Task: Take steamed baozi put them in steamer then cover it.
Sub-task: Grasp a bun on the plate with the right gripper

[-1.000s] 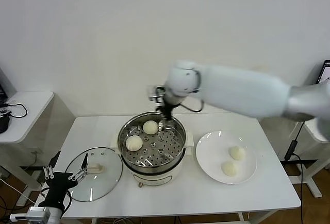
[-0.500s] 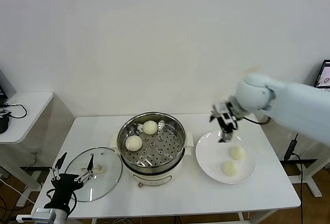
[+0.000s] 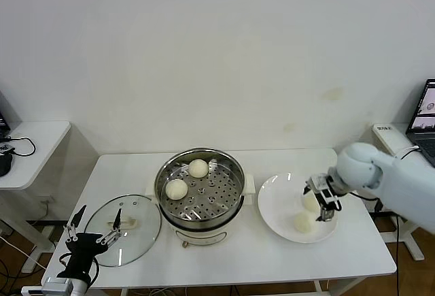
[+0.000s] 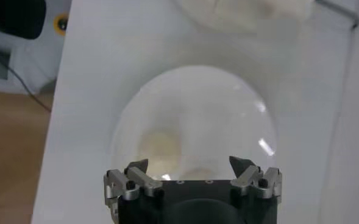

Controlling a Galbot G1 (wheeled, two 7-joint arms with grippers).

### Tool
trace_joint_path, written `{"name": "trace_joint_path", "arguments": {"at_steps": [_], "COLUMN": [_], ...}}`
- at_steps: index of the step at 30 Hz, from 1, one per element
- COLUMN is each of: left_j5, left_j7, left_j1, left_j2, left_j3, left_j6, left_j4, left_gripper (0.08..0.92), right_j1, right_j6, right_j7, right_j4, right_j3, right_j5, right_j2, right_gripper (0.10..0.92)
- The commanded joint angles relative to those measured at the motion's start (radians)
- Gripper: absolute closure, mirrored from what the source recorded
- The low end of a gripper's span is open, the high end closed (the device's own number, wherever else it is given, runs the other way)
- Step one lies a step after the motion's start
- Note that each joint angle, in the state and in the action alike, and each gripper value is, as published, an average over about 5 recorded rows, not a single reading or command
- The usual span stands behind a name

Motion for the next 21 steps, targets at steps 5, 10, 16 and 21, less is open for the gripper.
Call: {"name": "trace_joint_path", "arguments": {"at_steps": [5,10,16,21], "left_j5": [0.005,0.004,0.004,0.003], "left_j7": [0.0,0.0,0.0,0.0], "left_j1": [-0.001,-0.003,-0.004,-0.002], "left_j2": [-0.007,-0.007,-0.005,-0.007], "left_j3": [0.002,-0.002,-0.011,-0.015], "left_j6": [-0.001,-0.001,-0.001,-0.002], "left_j4": [0.011,0.017,0.023,0.025], "left_gripper": [0.177,0.177,0.177,0.177], "right_j1": [-0.195,-0.203,-0.208,-0.211], "right_j6": [0.031,0.034,0.032,0.023], "right_j7": [0.028,0.055,0.076,0.076], "right_j4": [-0.073,-0.136,-0.202,-0.215], "right_j3": [0.085,0.089,0.098,0.097], "right_j5": [-0.104,-0.108,-0.103,-0.1], "right_j2": [0.024,0.079,0.149,0.173], "right_gripper": [0.203,0.202,0.203,0.203]}}
